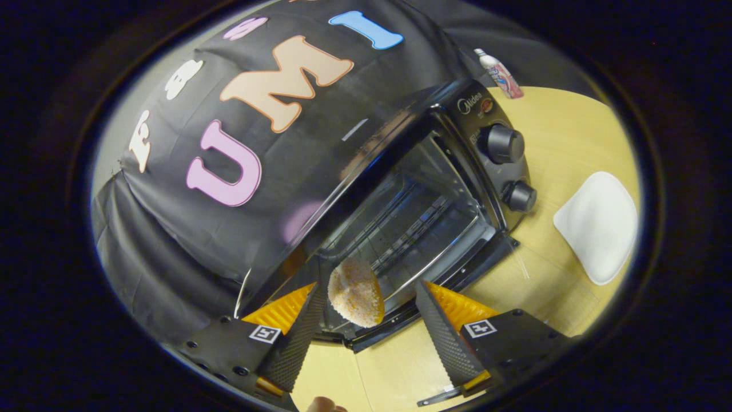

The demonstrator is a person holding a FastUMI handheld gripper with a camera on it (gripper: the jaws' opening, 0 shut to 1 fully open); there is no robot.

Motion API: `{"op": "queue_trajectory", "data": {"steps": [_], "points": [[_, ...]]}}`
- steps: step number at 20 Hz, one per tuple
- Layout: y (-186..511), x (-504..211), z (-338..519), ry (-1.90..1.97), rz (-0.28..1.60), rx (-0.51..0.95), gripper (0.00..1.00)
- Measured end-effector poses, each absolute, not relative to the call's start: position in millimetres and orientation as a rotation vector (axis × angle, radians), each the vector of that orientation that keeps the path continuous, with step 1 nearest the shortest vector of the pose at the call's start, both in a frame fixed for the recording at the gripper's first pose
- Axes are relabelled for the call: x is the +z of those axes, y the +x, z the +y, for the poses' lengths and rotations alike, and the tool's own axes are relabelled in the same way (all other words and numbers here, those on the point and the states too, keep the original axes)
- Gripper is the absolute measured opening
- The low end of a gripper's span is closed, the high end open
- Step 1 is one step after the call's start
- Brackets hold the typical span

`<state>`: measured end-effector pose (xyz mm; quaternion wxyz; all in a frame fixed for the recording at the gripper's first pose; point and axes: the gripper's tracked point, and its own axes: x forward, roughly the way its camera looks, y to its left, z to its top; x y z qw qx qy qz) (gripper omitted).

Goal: Open the toaster oven, put the food inside, and close the toaster oven door.

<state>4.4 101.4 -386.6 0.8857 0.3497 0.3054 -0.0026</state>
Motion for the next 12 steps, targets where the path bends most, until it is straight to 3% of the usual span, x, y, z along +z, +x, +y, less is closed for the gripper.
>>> {"op": "queue_trajectory", "data": {"steps": [6,12], "points": [[-48,-371,102,0.671,0.655,0.038,1.00],[-131,-399,79,0.507,0.777,0.056,1.00]]}}
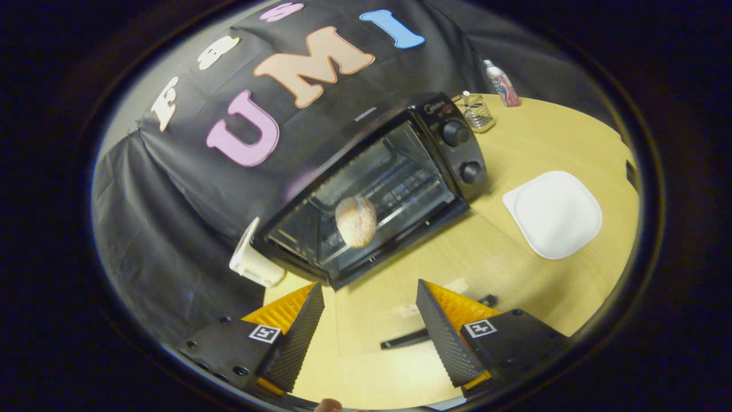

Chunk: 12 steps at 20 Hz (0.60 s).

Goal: Open the toaster oven, put the food inside, and close the toaster oven door.

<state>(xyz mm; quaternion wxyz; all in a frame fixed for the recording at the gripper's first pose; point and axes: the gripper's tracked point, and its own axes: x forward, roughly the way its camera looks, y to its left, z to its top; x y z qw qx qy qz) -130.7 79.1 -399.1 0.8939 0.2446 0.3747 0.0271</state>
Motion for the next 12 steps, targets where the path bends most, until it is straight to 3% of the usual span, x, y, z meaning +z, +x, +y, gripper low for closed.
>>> {"op": "queue_trajectory", "data": {"steps": [5,12], "points": [[-187,-449,47,0.219,0.930,0.035,1.00],[-185,-486,49,-0.020,1.015,0.086,1.00]]}}
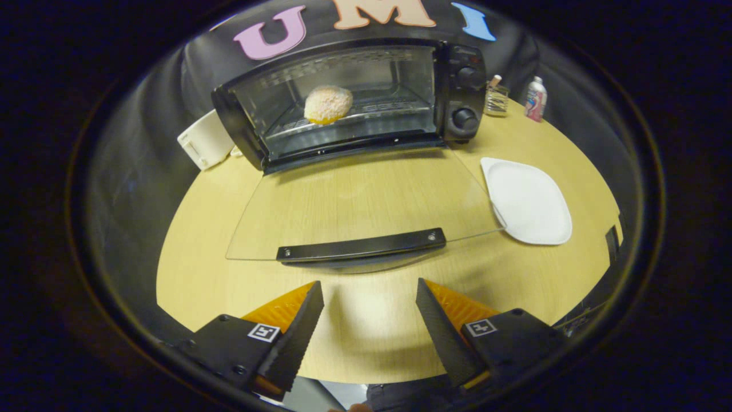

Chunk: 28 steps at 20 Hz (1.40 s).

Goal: Open the toaster oven, put the food inside, and close the toaster oven door.

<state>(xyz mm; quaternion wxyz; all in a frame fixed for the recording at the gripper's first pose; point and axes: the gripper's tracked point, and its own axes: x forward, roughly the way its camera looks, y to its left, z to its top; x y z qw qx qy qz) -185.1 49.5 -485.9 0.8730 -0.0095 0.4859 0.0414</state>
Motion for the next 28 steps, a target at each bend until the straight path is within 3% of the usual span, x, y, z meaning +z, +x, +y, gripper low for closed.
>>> {"op": "queue_trajectory", "data": {"steps": [13,28], "points": [[-160,-427,60,-0.066,0.834,0.138,0.99],[-41,-340,83,-0.046,0.593,0.139,0.99]]}}
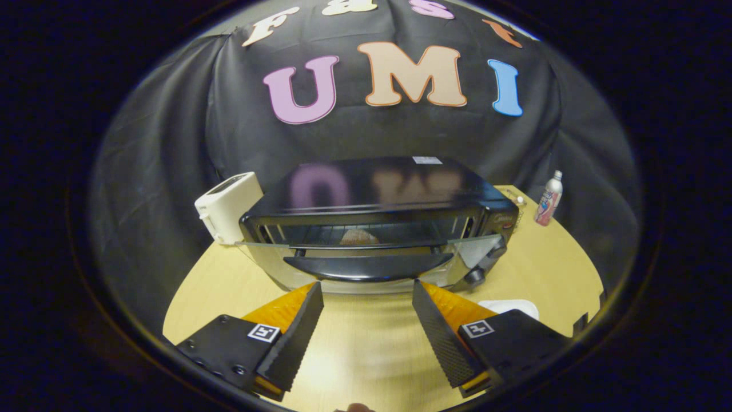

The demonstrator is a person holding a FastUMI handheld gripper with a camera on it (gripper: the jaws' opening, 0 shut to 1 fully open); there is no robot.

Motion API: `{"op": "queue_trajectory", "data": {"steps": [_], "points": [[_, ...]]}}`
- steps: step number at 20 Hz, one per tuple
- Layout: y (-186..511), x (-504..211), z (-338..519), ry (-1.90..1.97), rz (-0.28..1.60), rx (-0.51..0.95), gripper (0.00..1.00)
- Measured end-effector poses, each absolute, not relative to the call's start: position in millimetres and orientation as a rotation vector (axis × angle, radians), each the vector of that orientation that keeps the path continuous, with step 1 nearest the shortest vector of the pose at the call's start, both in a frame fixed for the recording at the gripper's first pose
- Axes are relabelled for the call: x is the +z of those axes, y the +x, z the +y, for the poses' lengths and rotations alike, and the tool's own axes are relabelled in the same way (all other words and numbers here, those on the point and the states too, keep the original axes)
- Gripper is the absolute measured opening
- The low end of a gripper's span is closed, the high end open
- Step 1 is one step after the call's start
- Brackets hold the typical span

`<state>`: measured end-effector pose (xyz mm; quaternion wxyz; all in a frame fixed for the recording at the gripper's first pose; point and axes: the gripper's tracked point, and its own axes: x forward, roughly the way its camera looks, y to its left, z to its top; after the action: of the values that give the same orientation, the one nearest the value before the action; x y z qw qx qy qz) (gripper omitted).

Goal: Open the toaster oven, put the food inside, and close the toaster oven door.

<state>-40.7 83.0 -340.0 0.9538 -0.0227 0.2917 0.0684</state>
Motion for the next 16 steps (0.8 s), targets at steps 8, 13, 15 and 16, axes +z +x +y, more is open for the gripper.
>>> {"op": "queue_trajectory", "data": {"steps": [8,13,15,16], "points": [[-26,-334,81,-0.029,0.567,0.119,0.99],[-25,-340,81,-0.054,0.583,0.129,0.99],[-25,-341,82,-0.059,0.587,0.130,0.99],[-24,-341,83,-0.060,0.589,0.130,0.99]]}}
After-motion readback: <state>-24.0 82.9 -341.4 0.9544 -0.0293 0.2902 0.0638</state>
